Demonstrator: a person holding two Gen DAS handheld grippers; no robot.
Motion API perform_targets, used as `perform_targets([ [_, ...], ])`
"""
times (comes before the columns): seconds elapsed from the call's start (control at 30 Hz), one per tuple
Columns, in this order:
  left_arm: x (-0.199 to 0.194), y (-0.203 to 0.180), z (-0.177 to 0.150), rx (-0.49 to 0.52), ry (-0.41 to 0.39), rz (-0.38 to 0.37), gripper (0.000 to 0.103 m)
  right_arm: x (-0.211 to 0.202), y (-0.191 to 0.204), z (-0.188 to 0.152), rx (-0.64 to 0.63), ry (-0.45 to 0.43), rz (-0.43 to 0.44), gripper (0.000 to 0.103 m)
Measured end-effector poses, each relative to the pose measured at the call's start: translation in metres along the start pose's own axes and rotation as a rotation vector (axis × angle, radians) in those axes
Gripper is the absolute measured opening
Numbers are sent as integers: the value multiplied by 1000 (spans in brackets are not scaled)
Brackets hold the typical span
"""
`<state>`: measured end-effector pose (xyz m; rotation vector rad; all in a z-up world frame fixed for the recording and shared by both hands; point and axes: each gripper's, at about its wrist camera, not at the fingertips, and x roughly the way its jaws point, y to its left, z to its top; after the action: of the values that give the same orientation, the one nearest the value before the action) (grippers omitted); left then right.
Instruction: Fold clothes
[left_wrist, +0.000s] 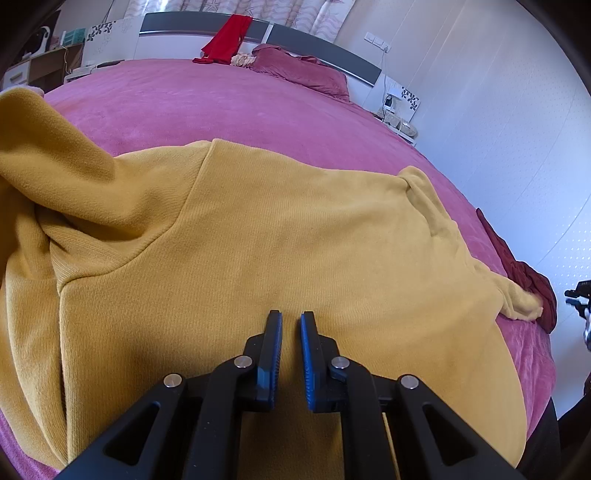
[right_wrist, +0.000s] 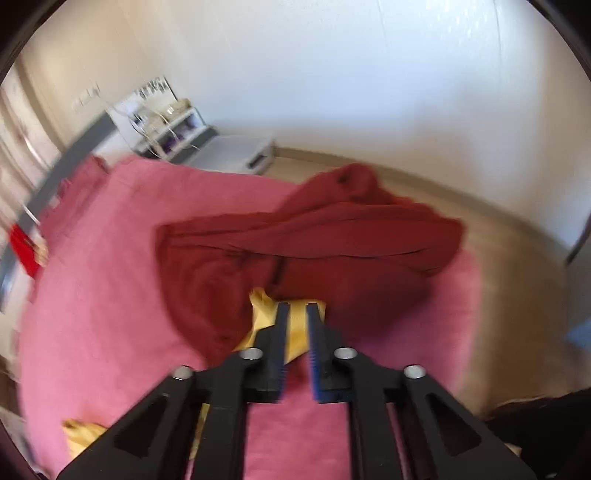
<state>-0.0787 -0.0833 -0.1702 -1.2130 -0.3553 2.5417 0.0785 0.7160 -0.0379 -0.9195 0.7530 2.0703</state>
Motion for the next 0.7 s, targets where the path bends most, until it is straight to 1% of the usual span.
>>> perform_targets([
  [0.03,0,-1,0,4,0,5,9,-5,3,-6,-17,1,-17,44],
  [0.07,0,-2,0,8,0,11,9,-6,8,-11,-33,4,-20,58],
  [0.1,-1,-3,0,14,0,18,9,2,22,-15,-51,23,40,58],
  [0.13,-1,-5,0,21,0,27,9,6,38,-31,-87,61,143,58],
  [0.17,-1,-6,0,27,0,35,9,18,50,-43,-125,90,203,58],
  [0.23,-1,-8,0,36,1,46,9,30,113,-70,-267,183,351,58],
  [0.3,-2,-9,1,40,5,52,9,33,188,-104,-430,274,504,59],
  [0.37,-5,-11,5,36,23,50,10,32,256,-132,-569,342,615,61],
  [0.4,-6,-11,10,35,36,42,10,36,300,-149,-654,379,670,64],
  [0.43,-9,-11,19,34,34,37,10,37,332,-162,-720,402,697,66],
  [0.5,-15,-10,38,37,24,28,10,42,398,-188,-867,424,710,67],
  [0.53,-20,-11,53,62,-2,37,10,43,424,-198,-939,420,692,68],
  [0.6,-23,-13,82,143,-41,110,11,49,475,-223,-1123,398,614,71],
  [0.63,-20,-13,99,190,-43,157,15,52,492,-233,-1192,388,564,72],
  [0.67,-13,-10,111,223,-22,191,15,56,508,-243,-1256,382,513,73],
  [0.7,-1,-6,122,255,22,223,15,64,518,-253,-1302,396,463,73],
])
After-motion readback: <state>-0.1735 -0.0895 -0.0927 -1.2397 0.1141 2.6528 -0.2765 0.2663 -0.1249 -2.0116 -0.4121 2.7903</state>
